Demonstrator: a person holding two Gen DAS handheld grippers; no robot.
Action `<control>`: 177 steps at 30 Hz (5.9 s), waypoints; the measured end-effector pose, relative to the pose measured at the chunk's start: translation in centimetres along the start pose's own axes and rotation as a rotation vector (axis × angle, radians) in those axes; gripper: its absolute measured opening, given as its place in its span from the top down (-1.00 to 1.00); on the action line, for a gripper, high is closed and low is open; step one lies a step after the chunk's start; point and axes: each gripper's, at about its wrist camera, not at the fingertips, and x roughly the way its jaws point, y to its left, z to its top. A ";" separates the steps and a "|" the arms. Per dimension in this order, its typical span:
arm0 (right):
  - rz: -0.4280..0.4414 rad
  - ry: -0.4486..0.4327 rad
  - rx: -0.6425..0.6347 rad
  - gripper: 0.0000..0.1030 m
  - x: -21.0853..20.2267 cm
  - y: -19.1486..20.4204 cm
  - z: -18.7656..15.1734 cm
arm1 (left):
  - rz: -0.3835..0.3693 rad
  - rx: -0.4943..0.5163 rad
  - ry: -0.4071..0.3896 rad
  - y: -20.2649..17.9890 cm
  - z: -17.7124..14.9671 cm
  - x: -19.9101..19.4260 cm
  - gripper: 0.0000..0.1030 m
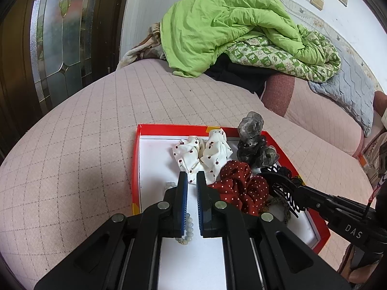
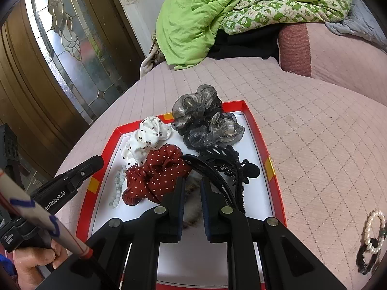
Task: Organize jewelry
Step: 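Lower the leopard-print hair tie into the box and open the right gripper, then open the left gripper to drop the pale bead bracelet in the box, then move both tools to the pearl bracelet and black hair clip, then grasp the white pearl bracelet with the left gripper while the right gripper grasps the black hair clip, then carry the pearl bracelet and black hair clip into the box lid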
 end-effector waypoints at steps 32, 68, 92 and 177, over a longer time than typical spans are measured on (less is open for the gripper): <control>0.054 -0.053 0.055 0.55 -6.5 -2.4 -1.3 | 0.038 0.073 -0.059 -3.7 -0.6 -1.8 0.64; -0.064 -0.253 0.541 0.45 -22.2 -27.2 -10.7 | -0.390 0.333 0.322 -33.6 -8.6 2.5 0.62; -0.119 -0.223 0.634 0.37 -21.1 -30.1 -10.5 | -0.327 0.457 0.173 -35.4 -9.4 -0.6 0.82; -0.168 -0.206 0.245 0.74 -14.4 -21.6 -5.9 | -0.272 0.348 -0.007 -25.7 -6.8 -3.8 0.82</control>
